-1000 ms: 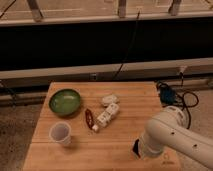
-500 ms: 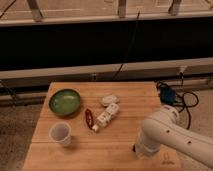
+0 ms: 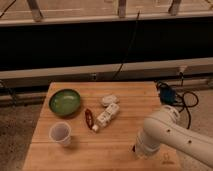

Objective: Knock the eraser over

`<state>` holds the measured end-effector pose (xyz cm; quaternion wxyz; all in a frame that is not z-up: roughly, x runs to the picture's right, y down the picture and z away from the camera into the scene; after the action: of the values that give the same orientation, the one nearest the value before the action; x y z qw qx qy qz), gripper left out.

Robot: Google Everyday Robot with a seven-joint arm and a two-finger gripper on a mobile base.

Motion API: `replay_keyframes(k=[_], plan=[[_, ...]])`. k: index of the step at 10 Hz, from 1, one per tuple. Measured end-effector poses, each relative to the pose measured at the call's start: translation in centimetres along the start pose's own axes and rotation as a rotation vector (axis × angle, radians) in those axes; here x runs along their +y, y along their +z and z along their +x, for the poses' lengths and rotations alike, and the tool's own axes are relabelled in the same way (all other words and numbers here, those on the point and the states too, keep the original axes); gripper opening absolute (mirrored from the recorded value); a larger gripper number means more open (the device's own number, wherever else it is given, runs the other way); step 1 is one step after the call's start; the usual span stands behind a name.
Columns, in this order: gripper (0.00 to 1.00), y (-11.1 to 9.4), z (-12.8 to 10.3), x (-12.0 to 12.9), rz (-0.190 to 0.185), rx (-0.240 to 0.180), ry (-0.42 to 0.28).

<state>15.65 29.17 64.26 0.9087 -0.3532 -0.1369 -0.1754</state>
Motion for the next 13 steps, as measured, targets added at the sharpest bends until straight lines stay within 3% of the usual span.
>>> replay_keyframes(k=[9, 13], plan=[[0.00, 0.7, 3.5, -2.2, 0.012, 0.024, 0.008], [0.01, 1.3, 6.7, -4.1, 0.013, 0.040, 0.034]])
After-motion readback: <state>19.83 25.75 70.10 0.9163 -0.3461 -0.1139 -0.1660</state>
